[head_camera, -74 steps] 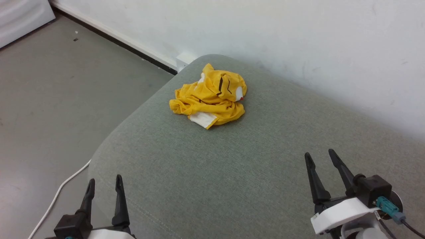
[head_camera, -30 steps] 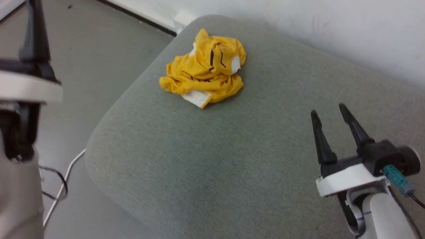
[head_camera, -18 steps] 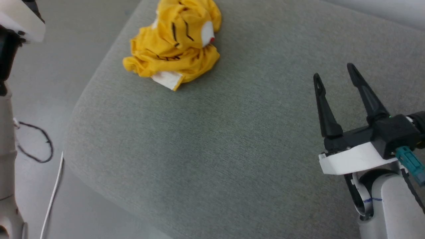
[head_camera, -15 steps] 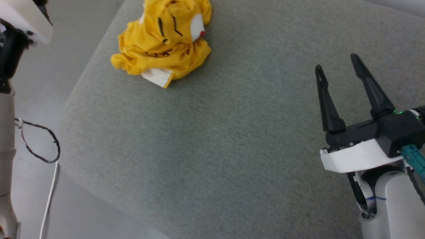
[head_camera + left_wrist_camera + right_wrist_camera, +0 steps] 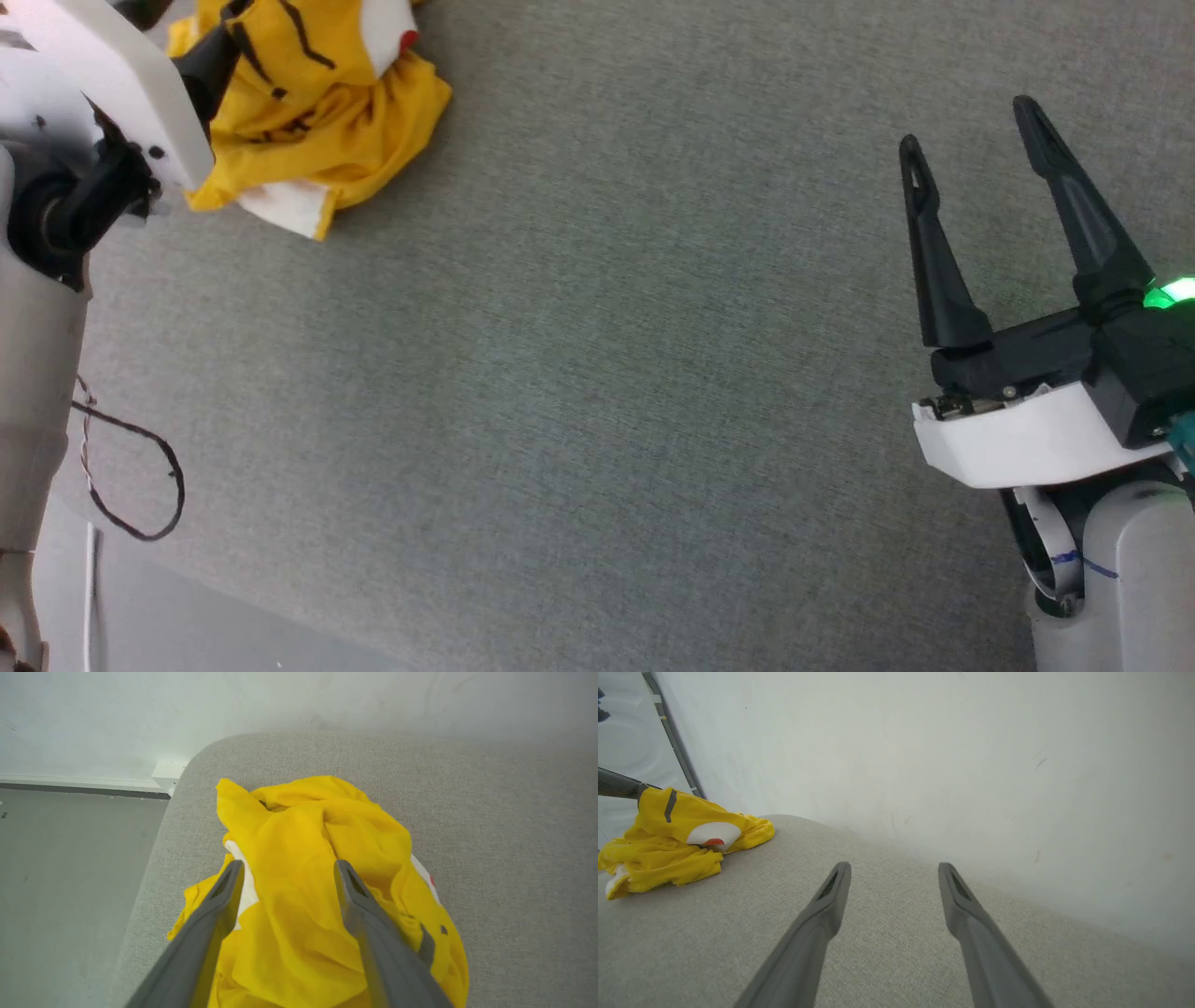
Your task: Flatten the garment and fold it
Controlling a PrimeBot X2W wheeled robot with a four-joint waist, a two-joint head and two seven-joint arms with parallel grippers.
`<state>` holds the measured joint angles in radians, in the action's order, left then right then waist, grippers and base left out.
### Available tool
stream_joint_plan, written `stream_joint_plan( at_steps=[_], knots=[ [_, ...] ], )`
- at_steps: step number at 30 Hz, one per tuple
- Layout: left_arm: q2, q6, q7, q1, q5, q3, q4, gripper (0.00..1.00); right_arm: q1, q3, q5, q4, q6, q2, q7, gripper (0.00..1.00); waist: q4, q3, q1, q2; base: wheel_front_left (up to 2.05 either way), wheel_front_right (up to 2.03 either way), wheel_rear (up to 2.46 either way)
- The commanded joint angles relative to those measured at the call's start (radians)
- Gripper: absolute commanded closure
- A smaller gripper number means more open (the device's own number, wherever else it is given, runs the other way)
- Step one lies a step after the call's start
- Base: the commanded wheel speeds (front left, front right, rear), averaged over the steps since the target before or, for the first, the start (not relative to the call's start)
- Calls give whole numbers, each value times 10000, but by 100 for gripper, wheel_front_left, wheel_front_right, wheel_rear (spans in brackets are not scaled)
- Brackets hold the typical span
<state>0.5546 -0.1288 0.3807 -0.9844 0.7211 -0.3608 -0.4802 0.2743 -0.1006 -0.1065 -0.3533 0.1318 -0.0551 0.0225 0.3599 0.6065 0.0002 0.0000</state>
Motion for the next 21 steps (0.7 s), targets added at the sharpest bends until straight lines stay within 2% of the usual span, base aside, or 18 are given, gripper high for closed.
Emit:
stream_joint_plan(
  at_steps=[1, 9, 10, 11, 12, 15, 21],
  knots=[
    [8, -18, 170, -90, 152, -118, -165, 0, 142, 9, -79, -138, -11, -43, 52, 0, -444, 460, -2, 0, 0, 0, 0],
    [-41, 122, 865, 122, 171, -530, -1374, 0, 273, -15, -35, -363, -11, -43, 214, 0, -815, 747, -2, 0, 0, 0, 0],
    [-87, 115, 931, 143, 220, -562, -1494, 11, 282, 4, -28, -375, -11, -42, 222, 0, -838, 750, -2, 0, 0, 0, 0],
    [-121, 109, 925, 144, 262, -566, -1579, 65, 290, 26, -21, -376, -11, -42, 223, 0, -855, 742, -2, 0, 0, 0, 0],
    [-134, 104, 841, 133, 268, -561, -1634, 100, 302, 50, -10, -354, -11, -42, 215, 0, -866, 720, -2, 0, 0, 0, 0],
    [-73, 83, 754, 103, 251, -605, -1673, 100, 313, 96, 19, -287, -11, -38, 169, 0, -875, 612, -2, 0, 0, 0, 0],
    [455, 60, 278, -155, 110, -490, -1516, 100, 246, 92, 307, 137, -11, 9, -219, 0, -945, -68, -2, 0, 0, 0, 0]
  ],
)
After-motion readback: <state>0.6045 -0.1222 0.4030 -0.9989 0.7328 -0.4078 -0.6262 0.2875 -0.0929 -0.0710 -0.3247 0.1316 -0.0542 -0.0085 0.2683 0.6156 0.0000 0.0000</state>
